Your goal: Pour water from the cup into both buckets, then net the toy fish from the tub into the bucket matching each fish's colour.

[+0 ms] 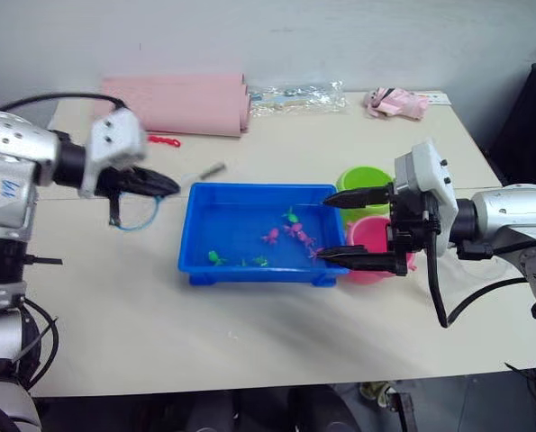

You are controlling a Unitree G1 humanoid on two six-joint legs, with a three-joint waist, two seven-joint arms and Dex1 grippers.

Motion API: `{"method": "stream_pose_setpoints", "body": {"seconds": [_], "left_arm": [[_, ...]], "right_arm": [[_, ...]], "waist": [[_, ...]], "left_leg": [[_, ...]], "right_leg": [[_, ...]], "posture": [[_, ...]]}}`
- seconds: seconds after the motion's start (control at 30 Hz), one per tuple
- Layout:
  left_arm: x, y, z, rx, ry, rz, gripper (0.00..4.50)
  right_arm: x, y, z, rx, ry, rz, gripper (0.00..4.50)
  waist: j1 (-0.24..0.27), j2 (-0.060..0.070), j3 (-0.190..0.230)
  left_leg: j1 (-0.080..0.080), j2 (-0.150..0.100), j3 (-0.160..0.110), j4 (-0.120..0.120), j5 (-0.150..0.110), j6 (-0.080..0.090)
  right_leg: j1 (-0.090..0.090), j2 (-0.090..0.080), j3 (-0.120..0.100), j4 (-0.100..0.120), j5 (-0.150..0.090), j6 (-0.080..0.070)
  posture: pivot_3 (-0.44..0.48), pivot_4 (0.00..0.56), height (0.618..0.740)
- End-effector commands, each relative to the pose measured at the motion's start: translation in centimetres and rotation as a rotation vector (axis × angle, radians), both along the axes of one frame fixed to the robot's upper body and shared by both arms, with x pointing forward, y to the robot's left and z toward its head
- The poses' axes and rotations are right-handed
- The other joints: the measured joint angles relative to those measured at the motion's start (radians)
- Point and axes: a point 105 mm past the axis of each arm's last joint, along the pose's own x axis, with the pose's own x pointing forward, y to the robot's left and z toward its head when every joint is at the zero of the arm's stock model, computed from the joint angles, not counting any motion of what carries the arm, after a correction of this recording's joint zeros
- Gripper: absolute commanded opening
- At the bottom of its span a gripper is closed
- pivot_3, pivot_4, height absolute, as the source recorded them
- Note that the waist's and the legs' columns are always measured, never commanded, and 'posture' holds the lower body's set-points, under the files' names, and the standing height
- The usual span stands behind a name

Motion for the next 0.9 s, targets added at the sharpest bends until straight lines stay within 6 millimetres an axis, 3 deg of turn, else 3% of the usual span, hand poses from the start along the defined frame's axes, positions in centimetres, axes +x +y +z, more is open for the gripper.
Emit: {"method": "stream_pose_setpoints", "body": {"seconds": [0.03,0.23,0.4,0.5,0.53,0.57,0.9], "left_arm": [[-2.2,-3.7,-0.9,0.065,-0.002,-0.159,0.05],[-2.0,-7.2,-1.7,0.005,-0.031,-0.171,0.05],[-1.4,-7.9,-2.9,0.032,-0.064,-0.176,0.05],[-1.1,-8.0,-2.7,0.024,-0.070,-0.172,0.00],[-1.1,-8.1,-2.7,0.022,-0.070,-0.174,0.00],[-1.2,-8.1,-2.7,0.024,-0.068,-0.179,0.00],[-1.4,-8.5,-2.8,0.024,-0.062,-0.199,0.00]], "right_arm": [[-0.2,1.0,0.5,-0.023,-0.041,0.052,4.50],[1.0,3.0,-0.7,-0.039,-0.043,0.029,4.50],[1.6,4.3,-2.3,-0.056,-0.042,0.032,4.50],[1.8,4.6,-2.9,-0.082,-0.064,0.032,3.68],[1.9,4.6,-3.1,-0.092,-0.073,0.030,3.68],[2.0,4.6,-3.2,-0.097,-0.078,0.026,2.91],[3.0,4.5,-3.5,-0.098,-0.097,0.004,2.91]], "waist": [[0.003,0.000,0.000],[0.005,0.000,0.000],[0.004,0.000,0.000],[0.004,0.000,0.000],[0.005,0.000,0.000],[0.005,0.000,0.000],[0.005,0.000,0.000]], "left_leg": [[0.000,0.000,0.000,0.001,0.000,0.000],[-0.002,0.000,-0.001,0.004,0.000,0.001],[-0.002,0.000,-0.001,0.004,0.000,0.001],[-0.002,0.000,-0.001,0.005,0.000,0.001],[-0.002,0.000,-0.001,0.005,0.000,0.001],[-0.002,0.000,-0.001,0.005,0.000,0.001],[-0.002,-0.001,-0.001,0.005,0.000,0.001]], "right_leg": [[0.000,0.000,0.000,0.000,0.000,0.000],[0.000,0.000,0.001,0.001,0.000,0.000],[0.000,0.000,0.001,0.002,0.000,0.000],[0.000,0.000,0.000,0.002,0.000,0.000],[0.000,0.000,0.000,0.002,0.000,0.000],[0.000,0.000,0.000,0.002,0.000,0.000],[0.000,0.000,0.001,0.002,0.000,0.000]], "posture": [[0.000,0.150,0.740],[0.000,0.150,0.740],[0.000,0.150,0.740],[0.000,0.150,0.740],[0.000,0.150,0.740],[0.000,0.150,0.740],[0.000,0.150,0.740]]}}
